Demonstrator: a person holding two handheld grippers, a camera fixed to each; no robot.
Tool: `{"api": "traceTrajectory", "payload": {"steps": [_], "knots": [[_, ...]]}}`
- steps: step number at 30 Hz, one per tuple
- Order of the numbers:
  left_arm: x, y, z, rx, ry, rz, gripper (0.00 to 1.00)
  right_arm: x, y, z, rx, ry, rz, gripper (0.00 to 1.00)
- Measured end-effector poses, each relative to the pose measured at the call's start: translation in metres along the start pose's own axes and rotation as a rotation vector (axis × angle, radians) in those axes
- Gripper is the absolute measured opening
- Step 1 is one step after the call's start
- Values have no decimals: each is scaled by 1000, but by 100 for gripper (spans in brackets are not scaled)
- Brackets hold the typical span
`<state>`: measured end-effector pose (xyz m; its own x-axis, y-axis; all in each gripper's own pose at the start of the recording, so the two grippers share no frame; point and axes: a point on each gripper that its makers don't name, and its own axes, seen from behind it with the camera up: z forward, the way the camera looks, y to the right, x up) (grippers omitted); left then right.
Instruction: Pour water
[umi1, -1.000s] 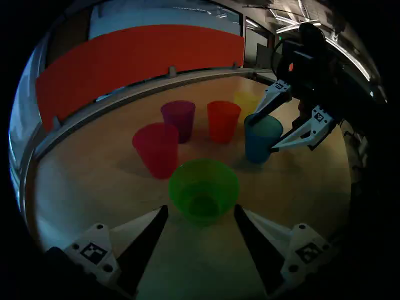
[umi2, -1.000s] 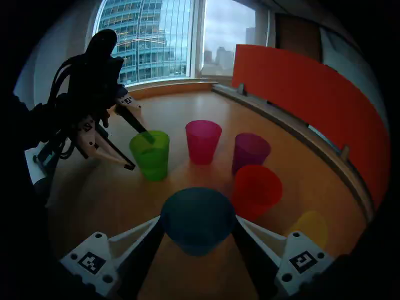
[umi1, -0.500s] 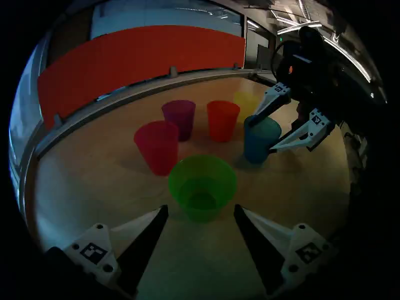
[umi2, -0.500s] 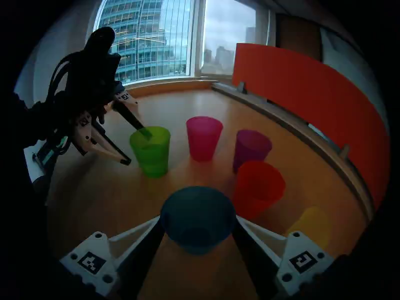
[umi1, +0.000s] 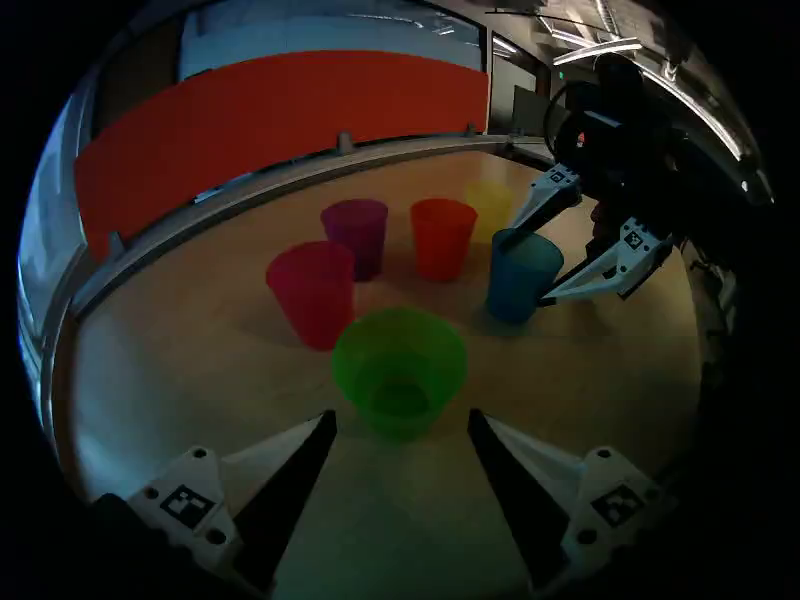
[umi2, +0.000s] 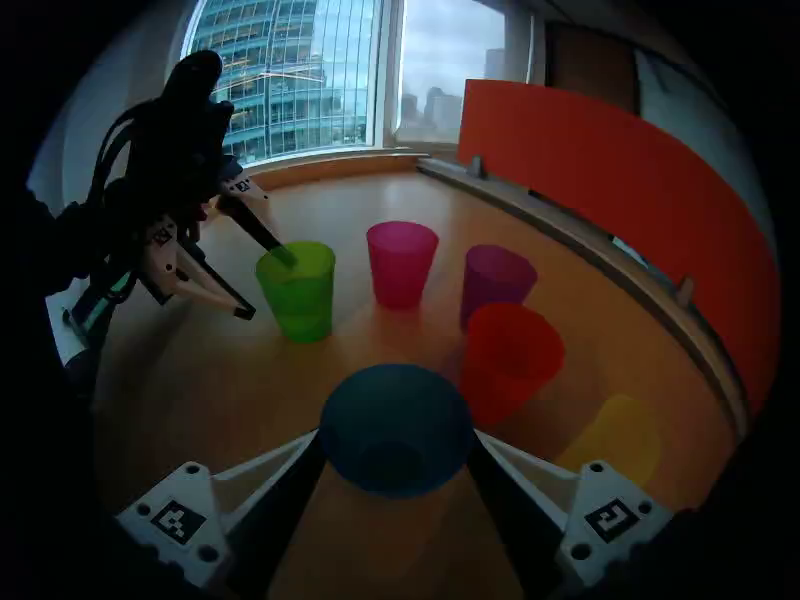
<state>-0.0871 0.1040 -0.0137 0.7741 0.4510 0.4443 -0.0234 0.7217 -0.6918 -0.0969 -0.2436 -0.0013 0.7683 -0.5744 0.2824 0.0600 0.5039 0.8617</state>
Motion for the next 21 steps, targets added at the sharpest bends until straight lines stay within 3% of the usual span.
{"api": "traceTrajectory", "payload": {"steps": [9,21], "knots": [[-2,-3,-5,12,-3,-4,98,-4,-1,-6,-1,1,15,100],[-8,-7,-23,50,7,-20,98,-25,7,-34,-53,0,35,100]]}}
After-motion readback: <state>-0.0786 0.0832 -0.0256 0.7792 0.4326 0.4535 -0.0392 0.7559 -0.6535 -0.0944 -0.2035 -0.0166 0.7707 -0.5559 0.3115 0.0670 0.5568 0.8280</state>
